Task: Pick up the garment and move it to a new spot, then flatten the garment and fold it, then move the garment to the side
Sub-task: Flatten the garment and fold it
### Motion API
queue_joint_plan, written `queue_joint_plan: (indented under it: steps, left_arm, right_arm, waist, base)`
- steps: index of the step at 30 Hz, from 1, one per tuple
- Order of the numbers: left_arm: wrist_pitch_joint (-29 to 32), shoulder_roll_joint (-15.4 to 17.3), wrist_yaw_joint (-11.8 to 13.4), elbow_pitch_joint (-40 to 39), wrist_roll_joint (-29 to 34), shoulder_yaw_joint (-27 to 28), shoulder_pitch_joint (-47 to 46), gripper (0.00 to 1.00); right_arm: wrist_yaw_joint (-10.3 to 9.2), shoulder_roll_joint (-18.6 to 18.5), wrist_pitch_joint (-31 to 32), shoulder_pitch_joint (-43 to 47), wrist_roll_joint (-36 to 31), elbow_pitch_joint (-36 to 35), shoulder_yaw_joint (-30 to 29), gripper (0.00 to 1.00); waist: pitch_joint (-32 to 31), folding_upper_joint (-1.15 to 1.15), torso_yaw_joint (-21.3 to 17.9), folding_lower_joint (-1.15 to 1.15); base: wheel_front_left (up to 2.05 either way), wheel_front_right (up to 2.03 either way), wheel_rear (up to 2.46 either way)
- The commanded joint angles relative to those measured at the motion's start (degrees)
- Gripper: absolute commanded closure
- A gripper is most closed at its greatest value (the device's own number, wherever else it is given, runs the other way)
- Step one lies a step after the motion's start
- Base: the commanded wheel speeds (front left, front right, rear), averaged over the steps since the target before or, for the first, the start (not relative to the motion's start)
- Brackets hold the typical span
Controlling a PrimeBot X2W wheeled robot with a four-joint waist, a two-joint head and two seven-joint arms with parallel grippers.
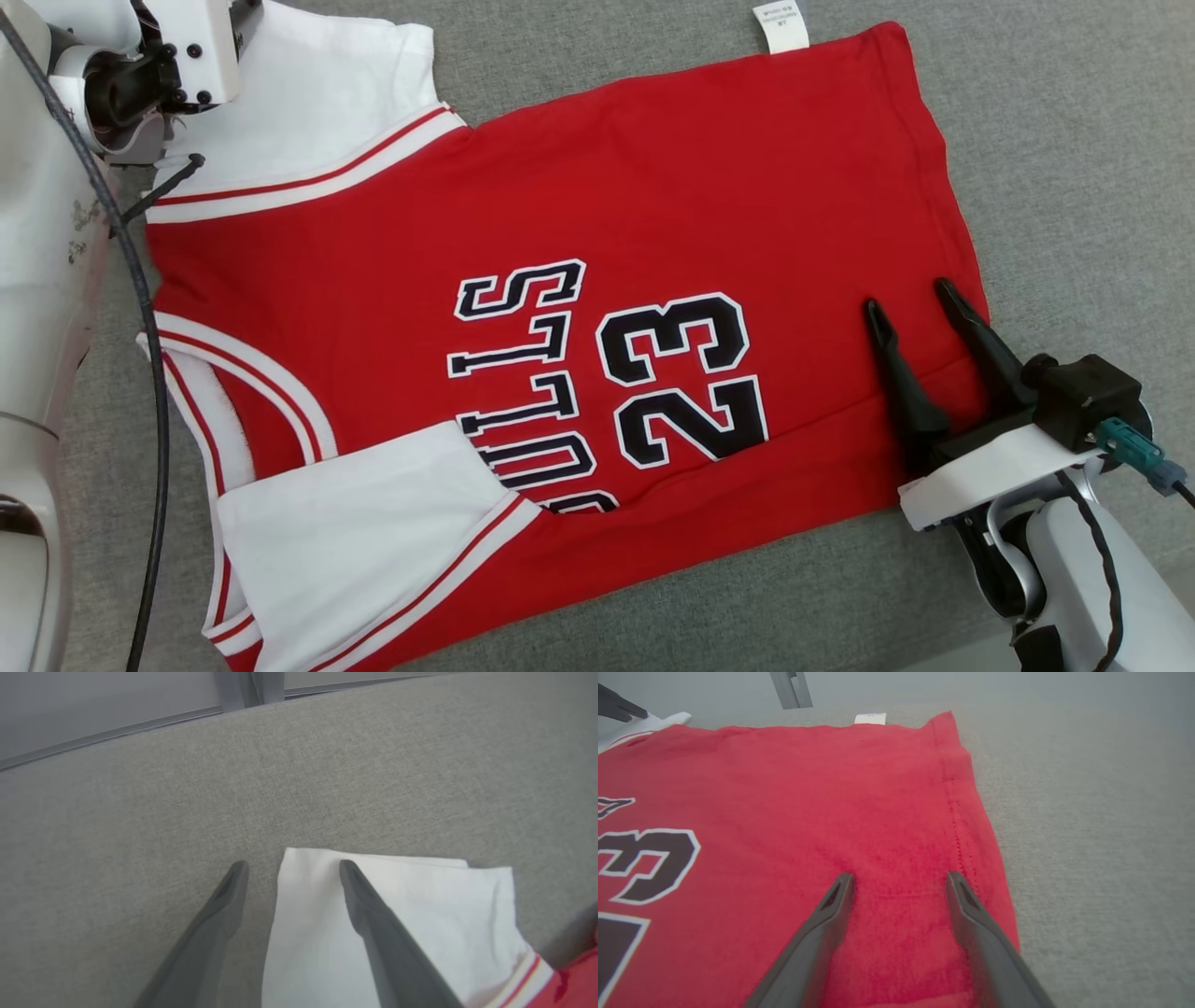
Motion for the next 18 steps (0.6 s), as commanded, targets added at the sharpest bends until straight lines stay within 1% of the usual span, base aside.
queue_joint_plan:
  steps: [1, 4, 5, 6, 8, 9, 12, 14, 16, 18]
  left_arm:
    - [-0.42, 0.06, -0.43, 0.79, 0.65, -0.57, -0.73, 0.0]
    - [-1.18, -0.1, -0.94, 2.5, 0.59, -0.75, -0.79, 0.0]
    - [-1.45, -0.02, -1.12, 3.01, 0.78, -0.91, -0.89, 0.03]
    - [-1.65, -0.01, -1.34, 3.57, 0.86, -1.02, -1.03, 0.23]
    - [-2.17, -0.14, -1.77, 4.41, 0.99, -1.3, -1.33, 0.87]
    - [-2.77, -0.1, -2.08, 4.68, 1.18, -1.46, -1.57, 1.0]
    - [-4.66, 0.11, -3.03, 5.19, 1.38, -1.62, -2.34, 1.0]
    - [-5.46, -0.2, -3.57, 5.7, 1.01, -1.6, -2.32, 1.0]
    - [-5.98, -0.52, -4.03, 6.26, 0.82, -1.77, -2.42, 1.0]
    - [-6.4, -0.71, -4.44, 6.82, 0.55, -1.91, -2.28, 1.0]
  right_arm:
    - [-0.19, -0.58, 0.22, 0.33, 0.38, 1.38, -0.38, 0.0]
    - [-0.25, -0.42, 0.05, 0.21, 0.46, 1.42, -0.49, 0.0]
    - [-0.25, -0.5, 0.0, 0.12, 0.54, 1.41, -0.46, 0.0]
    - [-0.25, -0.62, -0.03, -0.04, 0.65, 1.33, -0.45, 0.0]
    - [-0.25, -0.88, -0.12, -0.41, 0.63, 0.88, -0.71, 0.0]
    - [-0.25, -0.98, -0.16, -0.62, 0.67, 0.58, -0.82, 0.0]
    - [-0.24, -1.35, 0.1, -1.83, 1.42, -0.32, -0.84, 0.0]
    - [-0.19, -2.1, 1.45, -3.56, 2.2, -0.86, -0.91, 0.0]
    - [-0.13, -2.9, 4.48, -6.05, 3.16, -0.98, -1.35, 0.0]
    - [-0.13, -3.36, 9.52, -9.47, 4.23, -0.71, -1.69, 0.0]
  waist:
    - [0.19, 0.0, -0.22, 0.0]
    - [0.43, 0.0, -0.57, 0.0]
    - [0.48, 0.0, -0.7, 0.0]
    - [0.53, 0.0, -0.82, 0.0]
    - [0.63, 0.0, -0.93, 0.0]
    - [0.67, 0.0, -0.9, 0.0]
    - [0.47, 0.0, -0.62, 0.0]
    - [0.06, 0.0, -0.35, 0.0]
    - [-0.31, 0.0, -0.08, 0.0]
    - [-0.63, 0.0, 0.05, 0.0]
  base:
    - [0.0, 0.0, 0.0]
    - [0.0, 0.0, 0.0]
    - [0.0, 0.0, 0.0]
    - [0.0, 0.0, 0.0]
    - [0.0, 0.0, 0.0]
    - [0.0, 0.0, 0.0]
    - [0.0, 0.0, 0.0]
    - [0.0, 0.0, 0.0]
    - [0.0, 0.0, 0.0]
    - [0.0, 0.0, 0.0]
